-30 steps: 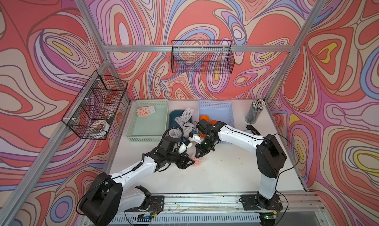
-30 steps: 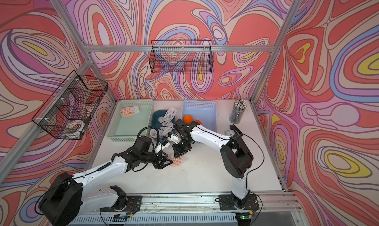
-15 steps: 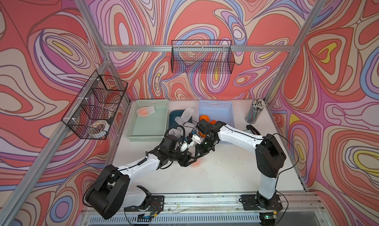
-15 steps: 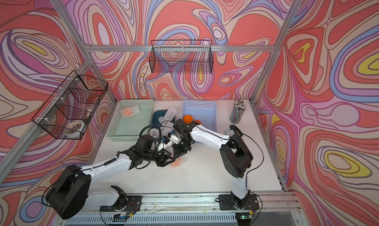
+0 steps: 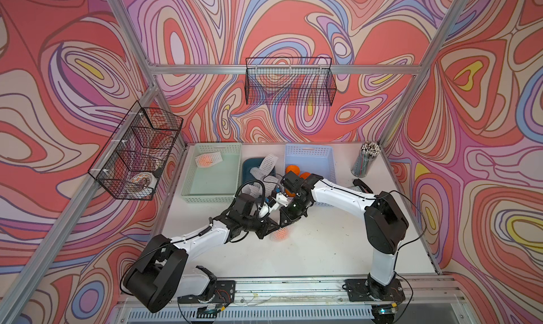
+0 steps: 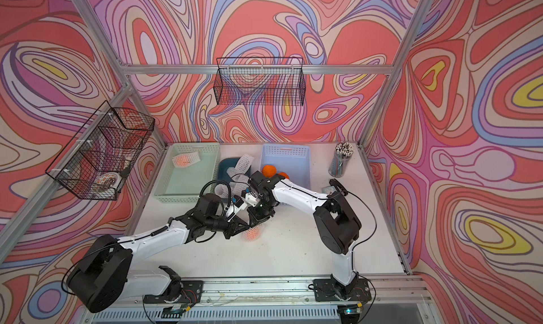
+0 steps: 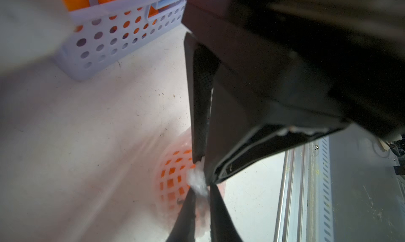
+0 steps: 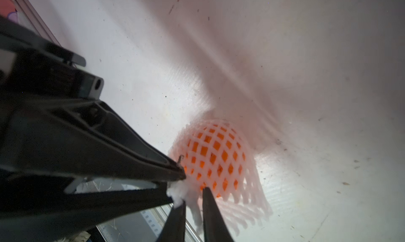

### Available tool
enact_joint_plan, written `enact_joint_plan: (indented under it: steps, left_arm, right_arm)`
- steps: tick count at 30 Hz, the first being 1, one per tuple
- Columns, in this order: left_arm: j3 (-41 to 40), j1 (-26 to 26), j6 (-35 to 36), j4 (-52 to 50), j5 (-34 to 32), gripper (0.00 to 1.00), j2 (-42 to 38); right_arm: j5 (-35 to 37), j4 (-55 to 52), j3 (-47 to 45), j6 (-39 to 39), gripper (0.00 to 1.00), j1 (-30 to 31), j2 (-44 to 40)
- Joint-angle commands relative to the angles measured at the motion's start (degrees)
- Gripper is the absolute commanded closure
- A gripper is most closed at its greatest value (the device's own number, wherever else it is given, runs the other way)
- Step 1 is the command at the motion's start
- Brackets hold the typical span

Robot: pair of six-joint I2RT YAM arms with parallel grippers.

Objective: Remove foam nets from oranges
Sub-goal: Remove the foam net from the orange.

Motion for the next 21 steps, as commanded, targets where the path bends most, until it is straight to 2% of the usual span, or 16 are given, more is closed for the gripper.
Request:
enact_joint_plan:
  steps: [1,5,9,15,19,21]
  left_arm:
    - [-0.8,0.1,-0.1,2.1,-0.2,0.87,-0.3]
    - [-3.1,0.1,-0.6,2.2,-0.5,0.88,-0.6]
    - [-3.0,0.1,-0.7,2.1,-0.6,0.91,-0.7]
    - [-3.1,0.0,-1.7,2.4,-1.4,0.97,-2.0]
    - [-3.8,0.1,-2.9,3.2,-3.0,1.0,-5.5]
    - [-4.2,0.0,-3.9,3.5,-3.5,1.0,-7.1]
  right_arm:
    - [-1.7,2.1,0.6,1.7,0.74,-0.5,0.0]
    - [-1.9,2.5,0.3,2.7,0.64,-1.7,-1.2]
    - [-2.9,3.2,-0.8,4.4,0.5,-2.4,-3.0]
    - [-6.3,5.9,-4.9,12.9,0.3,-5.5,-6.7]
    - [-9.8,9.1,-7.9,17.5,0.25,-6.0,-8.8]
    - [-9.2,10.9,-10.1,19.2,0.2,-6.1,-9.5]
